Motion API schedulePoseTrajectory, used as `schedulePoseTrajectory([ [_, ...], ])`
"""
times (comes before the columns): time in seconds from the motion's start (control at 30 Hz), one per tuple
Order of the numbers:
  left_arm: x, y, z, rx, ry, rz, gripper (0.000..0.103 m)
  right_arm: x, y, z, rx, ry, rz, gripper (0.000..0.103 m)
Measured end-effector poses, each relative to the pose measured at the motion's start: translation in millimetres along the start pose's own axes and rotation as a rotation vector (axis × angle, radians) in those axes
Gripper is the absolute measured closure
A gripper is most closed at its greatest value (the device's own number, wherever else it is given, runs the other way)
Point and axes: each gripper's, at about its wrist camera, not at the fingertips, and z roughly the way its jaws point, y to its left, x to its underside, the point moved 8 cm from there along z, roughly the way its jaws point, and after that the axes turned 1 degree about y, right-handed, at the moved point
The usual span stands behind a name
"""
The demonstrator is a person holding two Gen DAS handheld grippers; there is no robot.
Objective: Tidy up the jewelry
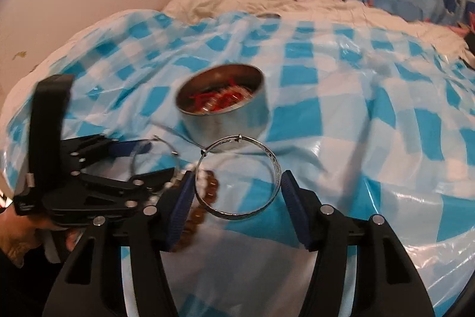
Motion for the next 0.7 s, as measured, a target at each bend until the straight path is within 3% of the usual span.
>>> schedulePoseTrajectory([
  [0.7, 0.0, 0.3, 1.3, -0.006, 0.003, 0.002, 0.036, 7.4, -8.5, 16.8, 0.020, 0.051, 0.027, 0.044],
])
